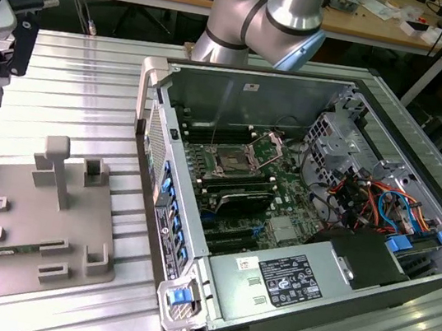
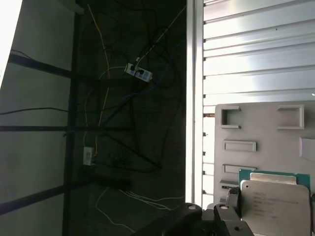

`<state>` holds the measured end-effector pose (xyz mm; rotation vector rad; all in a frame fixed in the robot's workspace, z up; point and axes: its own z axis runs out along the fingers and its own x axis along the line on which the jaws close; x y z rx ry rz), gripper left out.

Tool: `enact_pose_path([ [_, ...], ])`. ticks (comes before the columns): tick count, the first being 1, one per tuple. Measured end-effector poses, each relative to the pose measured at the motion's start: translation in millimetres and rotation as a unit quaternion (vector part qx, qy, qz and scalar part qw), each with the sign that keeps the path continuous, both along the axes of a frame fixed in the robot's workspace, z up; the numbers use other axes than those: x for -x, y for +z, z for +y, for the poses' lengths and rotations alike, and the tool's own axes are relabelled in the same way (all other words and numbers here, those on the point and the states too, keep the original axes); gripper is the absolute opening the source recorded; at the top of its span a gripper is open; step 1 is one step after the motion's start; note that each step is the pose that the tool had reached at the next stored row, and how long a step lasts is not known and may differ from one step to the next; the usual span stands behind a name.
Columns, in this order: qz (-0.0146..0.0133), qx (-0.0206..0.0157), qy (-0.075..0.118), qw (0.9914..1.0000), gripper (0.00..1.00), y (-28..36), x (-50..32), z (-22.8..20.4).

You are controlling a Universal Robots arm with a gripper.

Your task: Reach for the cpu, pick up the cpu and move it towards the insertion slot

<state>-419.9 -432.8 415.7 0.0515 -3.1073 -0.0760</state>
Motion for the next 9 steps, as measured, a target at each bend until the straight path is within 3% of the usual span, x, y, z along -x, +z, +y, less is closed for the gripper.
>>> enact_pose_path([
  [5, 0.0000, 0.0000, 0.000, 1.00000, 0.55, 0.2, -1.2, 0.0],
  [9, 0.0000, 0.0000, 0.000, 1.00000, 0.55, 5.3, -1.2, 0.0],
])
